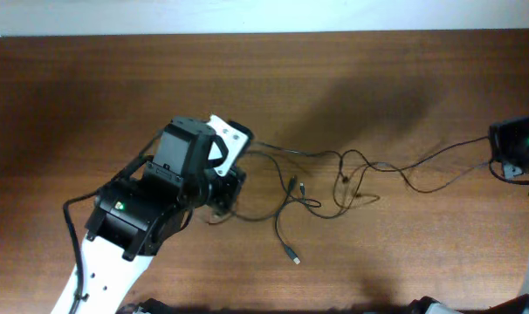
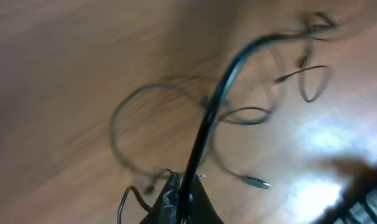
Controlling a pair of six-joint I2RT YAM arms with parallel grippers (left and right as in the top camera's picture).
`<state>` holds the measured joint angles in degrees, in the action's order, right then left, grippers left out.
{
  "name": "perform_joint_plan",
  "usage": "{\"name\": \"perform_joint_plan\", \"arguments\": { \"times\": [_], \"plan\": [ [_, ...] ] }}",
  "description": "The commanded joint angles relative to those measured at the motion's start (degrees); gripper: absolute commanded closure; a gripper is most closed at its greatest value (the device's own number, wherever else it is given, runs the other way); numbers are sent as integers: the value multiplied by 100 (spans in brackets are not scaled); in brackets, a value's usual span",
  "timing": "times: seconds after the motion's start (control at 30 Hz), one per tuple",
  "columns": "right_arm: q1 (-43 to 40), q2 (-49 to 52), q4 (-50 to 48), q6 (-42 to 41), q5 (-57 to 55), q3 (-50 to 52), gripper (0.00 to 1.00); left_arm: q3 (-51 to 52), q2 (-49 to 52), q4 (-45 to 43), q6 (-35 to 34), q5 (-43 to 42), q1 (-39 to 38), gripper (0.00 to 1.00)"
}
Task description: Untangle cables
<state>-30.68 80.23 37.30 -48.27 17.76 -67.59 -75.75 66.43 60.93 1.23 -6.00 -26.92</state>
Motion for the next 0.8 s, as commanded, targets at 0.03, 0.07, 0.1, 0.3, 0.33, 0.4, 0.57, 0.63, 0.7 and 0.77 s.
{"name": "perform_joint_plan", "arguments": {
  "times": [0.03, 0.07, 0.1, 0.3, 0.33, 0.4, 0.57, 0.63, 0.7, 0.77],
  "plan": [
    [-22, 31, 229, -4, -1840, -13, 96, -42, -35, 402, -1228, 1617, 11, 100],
    [-22, 31, 341, -24, -2334, -13, 96, -42, -35, 492, -1388, 1775, 11, 100],
    [-22, 31, 396, -24, -2583, -13, 96, -42, -35, 520, -1410, 1821, 11, 100],
    [-166, 31, 564, -343, -4085, -13, 96, -42, -35, 726, -1843, 2190, 11, 100],
    [-258, 31, 560, -479, -3958, -13, 96, -37, -35, 737, -1858, 2188, 11, 100],
    [-275, 31, 605, -459, -3547, -11, 96, -37, -22, 632, -1858, 2120, 9, 100],
    [-273, 37, 1073, 223, -2070, -7, 96, -24, 553, -22, -1856, 1060, 9, 100],
    [-273, 74, 1093, 553, -1812, -7, 96, -24, 1038, -315, -1853, 450, 9, 100],
    [-271, 96, 1202, 1008, -1307, -2, 96, -24, 1641, -496, -1829, -197, 9, 98],
    [-271, 96, 1226, 1403, -1043, -2, 96, -24, 2026, -494, -1832, -219, 9, 94]
  ]
}}
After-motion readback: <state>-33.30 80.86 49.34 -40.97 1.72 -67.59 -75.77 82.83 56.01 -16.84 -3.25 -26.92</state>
